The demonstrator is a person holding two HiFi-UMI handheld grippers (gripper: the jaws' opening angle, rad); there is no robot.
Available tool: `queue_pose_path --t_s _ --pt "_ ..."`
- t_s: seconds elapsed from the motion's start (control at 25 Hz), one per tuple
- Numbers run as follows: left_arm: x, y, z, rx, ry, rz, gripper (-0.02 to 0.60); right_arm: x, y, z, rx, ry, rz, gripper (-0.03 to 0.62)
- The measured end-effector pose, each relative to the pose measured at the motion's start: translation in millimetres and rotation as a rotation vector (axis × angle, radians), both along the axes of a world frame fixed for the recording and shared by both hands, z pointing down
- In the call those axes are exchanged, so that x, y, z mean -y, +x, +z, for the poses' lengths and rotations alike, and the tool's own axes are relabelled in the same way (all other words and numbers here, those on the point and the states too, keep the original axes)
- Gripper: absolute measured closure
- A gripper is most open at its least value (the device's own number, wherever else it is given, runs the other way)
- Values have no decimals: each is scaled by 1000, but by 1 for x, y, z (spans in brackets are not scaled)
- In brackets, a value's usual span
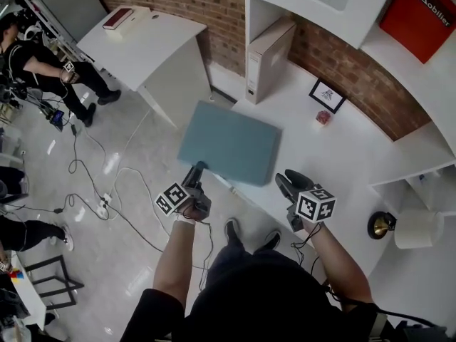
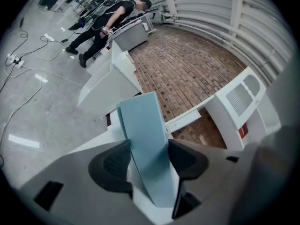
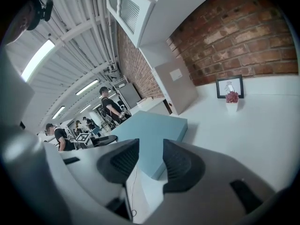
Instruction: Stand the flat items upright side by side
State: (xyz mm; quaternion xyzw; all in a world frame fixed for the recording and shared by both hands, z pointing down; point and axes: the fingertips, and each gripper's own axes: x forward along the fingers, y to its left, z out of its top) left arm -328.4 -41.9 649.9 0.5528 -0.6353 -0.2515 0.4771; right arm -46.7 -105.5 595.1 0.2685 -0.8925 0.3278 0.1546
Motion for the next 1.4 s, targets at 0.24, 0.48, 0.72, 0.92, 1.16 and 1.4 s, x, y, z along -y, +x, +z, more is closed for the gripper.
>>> queue_pose_path --t_s 0.24,0.48,0.72,0.92,1.16,1.4 --pt "15 23 -51 203 27 60 334 14 23 -12 36 14 23 439" --pt "28 58 -94 429 39 117 336 32 47 -29 14 97 28 442" --pt "40 102 -135 745 35 178 390 22 54 -33 -56 190 -86 442" --pt "47 137 -152 816 88 205 428 24 67 -38 -12 171 -87 442" --pt "59 182 -147 873 147 317 437 21 39 -34 -16 218 -192 441" --pt "63 199 -131 801 150 376 440 -1 28 12 -125 173 -267 419"
